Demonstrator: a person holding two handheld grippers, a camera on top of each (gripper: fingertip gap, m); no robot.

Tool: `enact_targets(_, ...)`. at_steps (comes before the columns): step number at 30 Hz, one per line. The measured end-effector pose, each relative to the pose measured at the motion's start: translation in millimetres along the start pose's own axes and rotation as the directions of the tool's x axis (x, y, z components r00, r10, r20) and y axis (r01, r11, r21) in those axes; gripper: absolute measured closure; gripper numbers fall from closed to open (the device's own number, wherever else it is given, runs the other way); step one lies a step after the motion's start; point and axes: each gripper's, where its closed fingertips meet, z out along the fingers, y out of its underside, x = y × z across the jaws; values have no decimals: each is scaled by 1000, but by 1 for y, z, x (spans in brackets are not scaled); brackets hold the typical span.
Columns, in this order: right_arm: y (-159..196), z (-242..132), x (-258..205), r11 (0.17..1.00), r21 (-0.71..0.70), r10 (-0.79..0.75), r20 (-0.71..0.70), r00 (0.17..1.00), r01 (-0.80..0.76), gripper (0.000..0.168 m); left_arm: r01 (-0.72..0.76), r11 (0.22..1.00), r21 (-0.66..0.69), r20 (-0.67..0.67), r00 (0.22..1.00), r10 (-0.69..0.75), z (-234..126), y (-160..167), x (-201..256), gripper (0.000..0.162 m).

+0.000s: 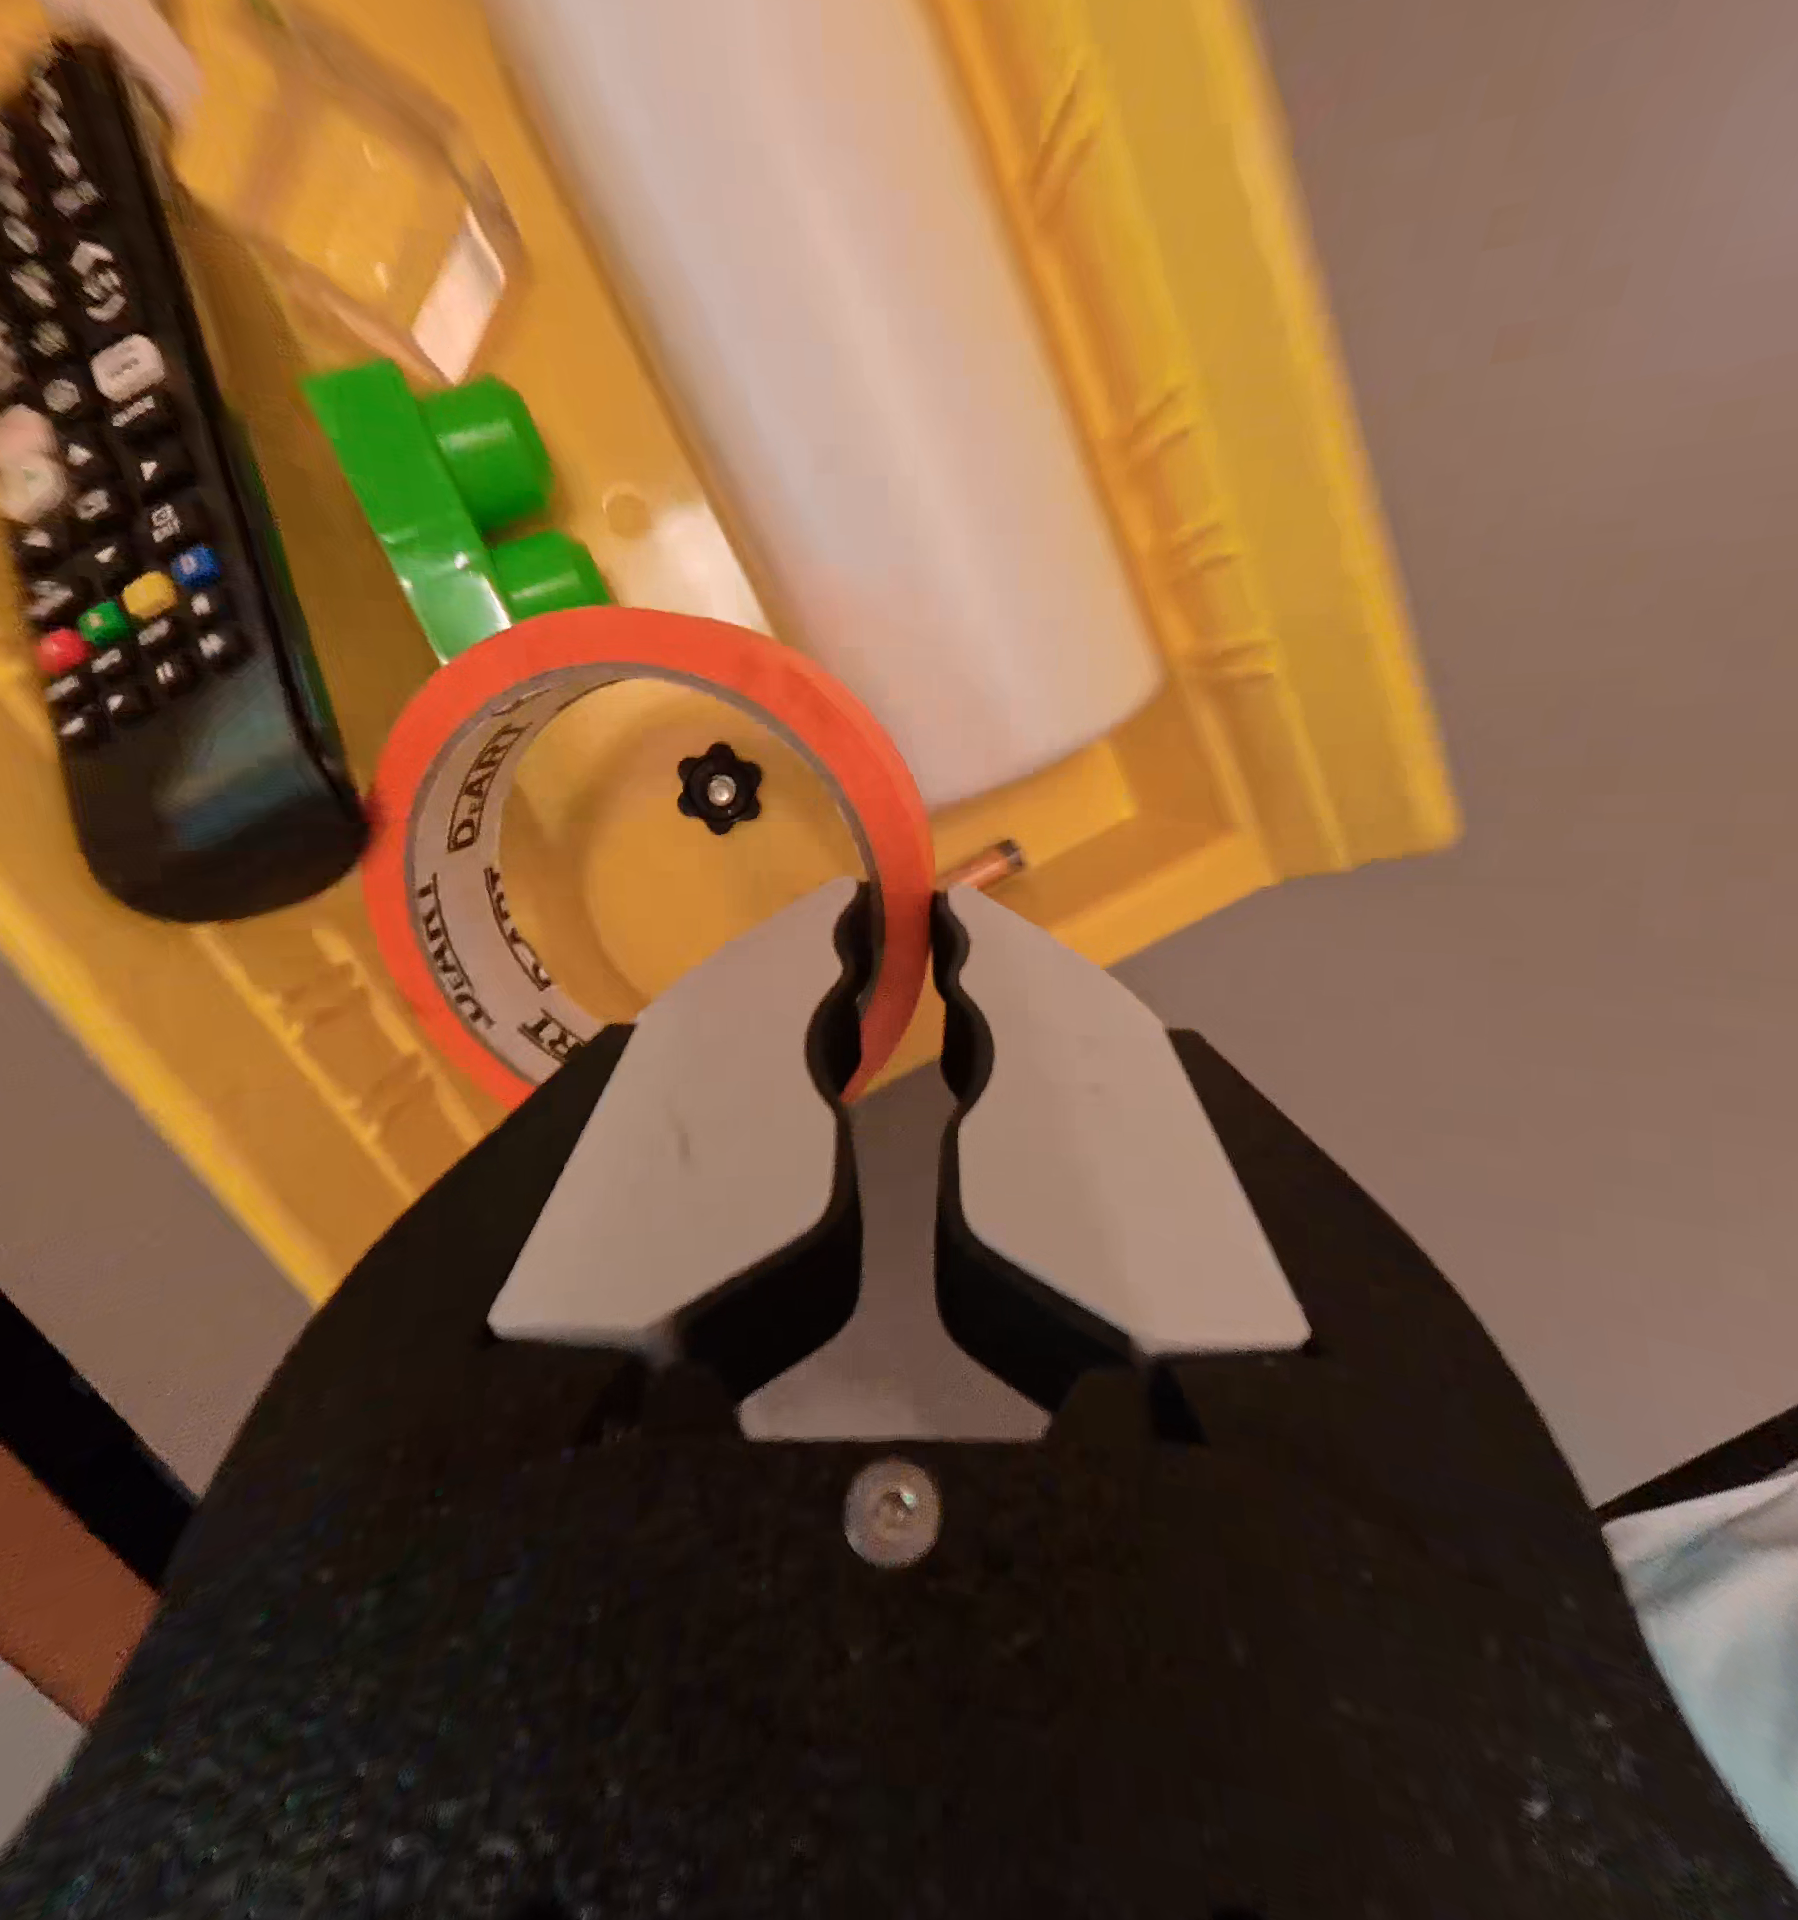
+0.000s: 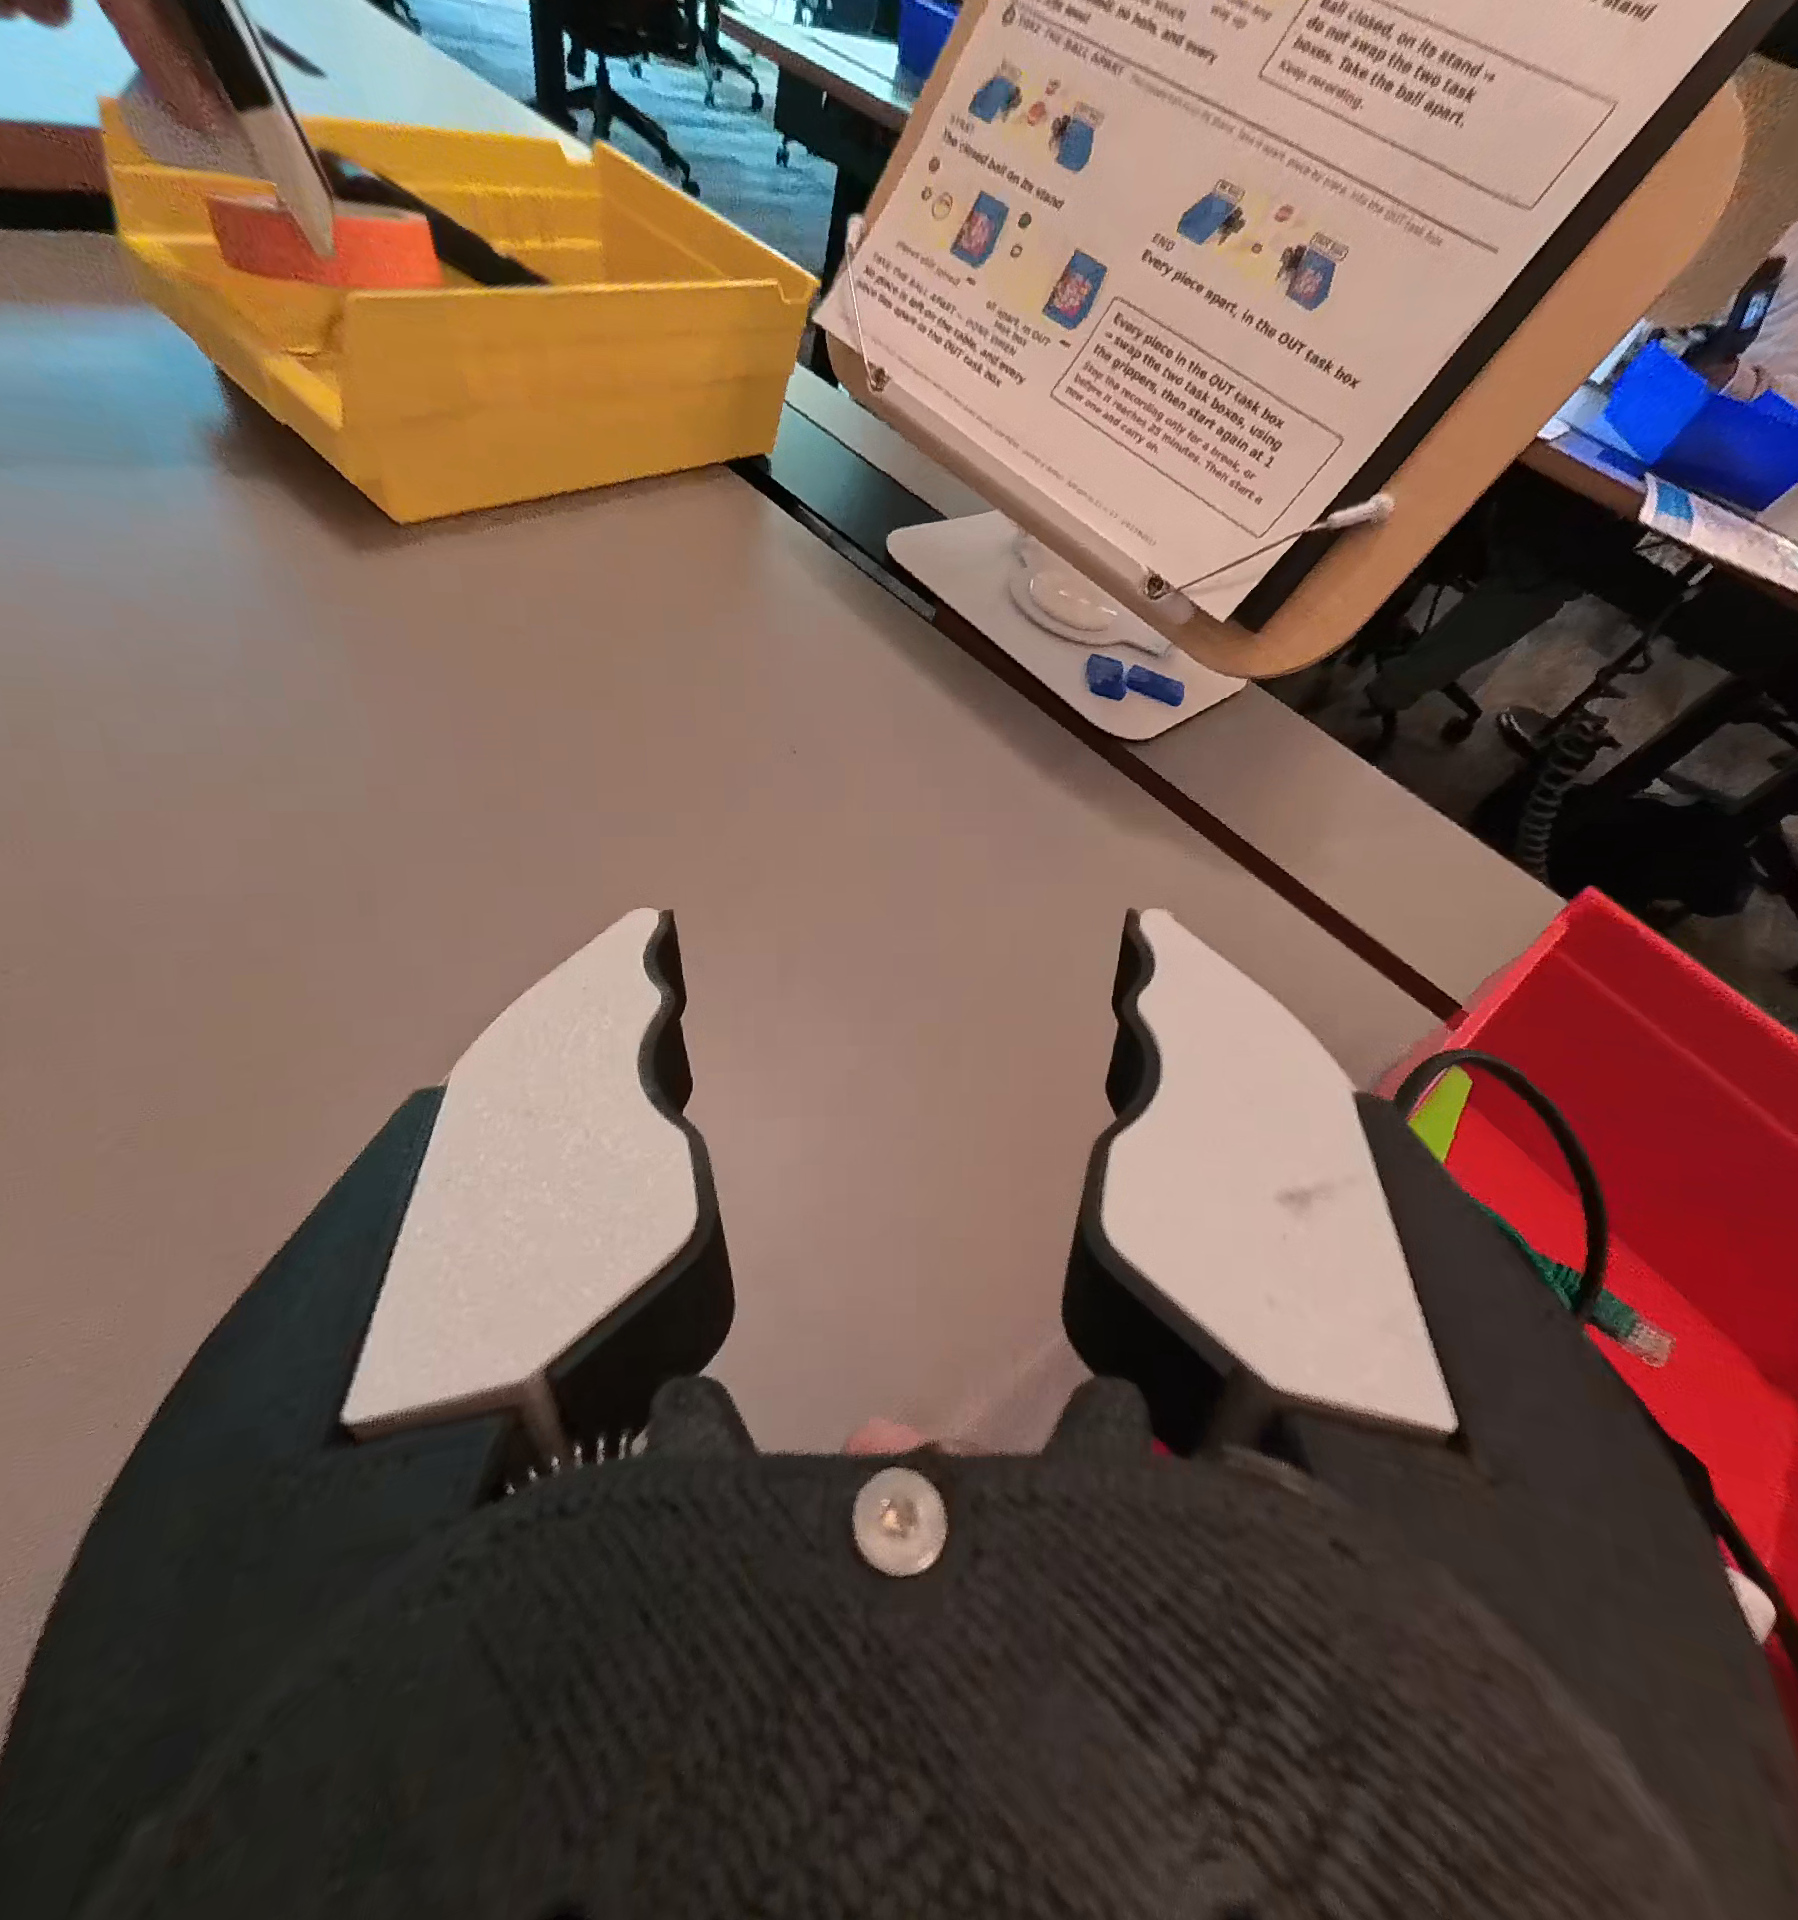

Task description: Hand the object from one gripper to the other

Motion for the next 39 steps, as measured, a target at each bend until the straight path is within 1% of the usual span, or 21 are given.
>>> enact_targets(3, -12, -6, -4, 999, 47, -6, 5, 1000, 6, 90, 17, 989, 144, -50, 999, -10, -48, -8, 18, 152)
enact_targets(5, -23, -10, -10, 994, 96, -59, 6, 998, 58, 89, 4, 978, 209, -138, 990, 26, -80, -8, 45, 152)
enact_targets(6, -30, -12, -14, 986, 134, -101, 3, 995, 99, 89, -30, 972, 232, -211, 974, 81, -95, -4, 68, 152)
enact_targets(8, -41, -15, -28, 965, 200, -178, 29, 984, 168, 88, -155, 950, 272, -332, 911, 244, -119, 8, 118, 152)
enact_targets(10, -53, -20, -49, 928, 282, -272, 72, 960, 242, 84, -315, 899, 304, -416, 805, 423, -132, 28, 168, 152)
enact_targets(12, -68, -28, -74, 856, 391, -399, 80, 914, 339, 85, -470, 816, 336, -493, 651, 577, -136, 52, 217, 152)
enact_targets(13, -75, -32, -86, 823, 427, -447, 80, 891, 374, 85, -547, 761, 349, -523, 560, 643, -136, 65, 240, 152)
enact_targets(15, -86, -39, -109, 762, 486, -520, 65, 852, 428, 89, -695, 623, 358, -573, 364, 735, -130, 94, 278, 152)
enact_targets(16, -90, -41, -120, 731, 510, -555, 57, 830, 454, 90, -750, 555, 360, -597, 272, 755, -127, 107, 295, 152)
enact_targets(17, -93, -43, -131, 701, 530, -590, 54, 805, 478, 90, -790, 501, 353, -620, 204, 758, -124, 116, 311, 152)
enact_targets(19, -91, -45, -158, 670, 557, -647, 115, 754, 490, 92, -844, 426, 326, -647, 129, 752, -119, 125, 335, 152)
enact_targets(21, -88, -47, -180, 676, 576, -663, 201, 721, 461, 93, -871, 366, 327, -660, 67, 748, -117, 127, 355, 152)
enact_targets(24, -88, -45, -192, 685, 587, -657, 243, 714, 431, 96, -868, 326, 375, -689, -25, 725, -121, 127, 378, 152)
enact_targets(28, -90, -43, -197, 662, 618, -664, 221, 714, 424, 105, -855, 309, 416, -711, -95, 696, -120, 127, 394, 152)
enact_targets(29, -89, -44, -199, 655, 624, -672, 225, 705, 425, 117, -853, 304, 423, -716, -109, 690, -119, 129, 396, 152)
enact_targets(30, -88, -43, -200, 648, 627, -682, 224, 696, 433, 137, -854, 298, 427, -719, -120, 685, -118, 130, 397, 152)
enact_targets(33, -81, -39, -198, 665, 592, -691, 256, 676, 456, 139, -849, 294, 439, -701, -119, 703, -111, 127, 396, 151)
enact_targets(35, -77, -35, -193, 686, 564, -680, 271, 682, 459, 140, -831, 291, 474, -644, -102, 758, -105, 119, 393, 149)
enact_targets(36, -76, -32, -188, 709, 540, -659, 279, 698, 454, 140, -816, 293, 499, -592, -74, 803, -101, 111, 392, 147)
enact_targets(37, -76, -30, -180, 740, 513, -625, 284, 727, 436, 140, -796, 305, 523, -525, -19, 851, -98, 99, 389, 146)
enact_targets(39, -81, -25, -159, 825, 465, -491, 305, 816, 323, 140, -719, 360, 595, -378, 145, 914, -99, 69, 387, 138)
